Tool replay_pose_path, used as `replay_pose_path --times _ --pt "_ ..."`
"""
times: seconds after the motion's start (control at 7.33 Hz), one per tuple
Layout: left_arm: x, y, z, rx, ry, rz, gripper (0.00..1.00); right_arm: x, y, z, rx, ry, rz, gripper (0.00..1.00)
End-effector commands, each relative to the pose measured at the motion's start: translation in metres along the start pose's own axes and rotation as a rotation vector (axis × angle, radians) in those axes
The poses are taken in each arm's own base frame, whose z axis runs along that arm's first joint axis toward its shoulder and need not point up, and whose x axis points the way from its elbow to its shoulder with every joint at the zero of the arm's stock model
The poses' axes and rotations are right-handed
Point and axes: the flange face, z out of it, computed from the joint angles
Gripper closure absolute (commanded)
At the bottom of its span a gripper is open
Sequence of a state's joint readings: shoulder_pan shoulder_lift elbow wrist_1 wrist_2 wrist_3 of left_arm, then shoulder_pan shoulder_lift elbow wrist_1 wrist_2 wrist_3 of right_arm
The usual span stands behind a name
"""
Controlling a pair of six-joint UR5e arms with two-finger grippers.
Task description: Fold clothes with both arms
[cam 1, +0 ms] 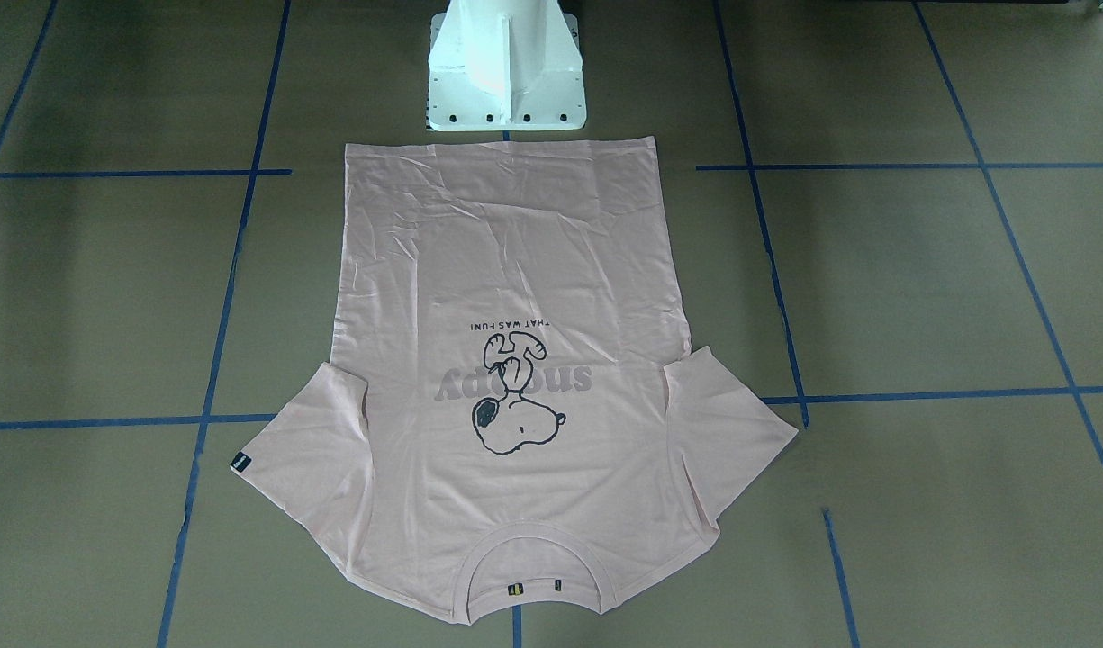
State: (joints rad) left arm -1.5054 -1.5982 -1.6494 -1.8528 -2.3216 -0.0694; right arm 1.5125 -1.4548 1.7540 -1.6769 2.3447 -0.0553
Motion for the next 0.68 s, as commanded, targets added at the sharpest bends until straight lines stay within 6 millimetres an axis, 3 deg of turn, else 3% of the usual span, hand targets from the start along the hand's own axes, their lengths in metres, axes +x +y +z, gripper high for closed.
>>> replay_pose_path --times 0.0,0.14,0.27,0.41,0.55 --pt "0.059 -0.086 -0.055 0.234 0.060 -0.052 0.00 -0.003 -0.015 -0.009 0.017 0.006 -0.010 0.00" --pt "0.076 -0.095 -0.069 0.343 0.093 0.032 0.00 -0.004 -0.017 -0.010 0.019 0.005 0.001 0.00" --pt "0.123 -0.127 -0.068 0.459 0.159 0.202 0.00 -0.017 -0.032 -0.026 0.052 -0.004 0.037 0.00" --pt "0.137 -0.137 -0.070 0.468 0.195 0.143 0.00 -0.028 -0.035 -0.036 0.074 -0.009 0.038 0.00" --pt "0.143 -0.142 -0.058 0.446 0.210 0.114 0.00 -0.042 -0.051 -0.050 0.101 -0.012 0.031 0.00"
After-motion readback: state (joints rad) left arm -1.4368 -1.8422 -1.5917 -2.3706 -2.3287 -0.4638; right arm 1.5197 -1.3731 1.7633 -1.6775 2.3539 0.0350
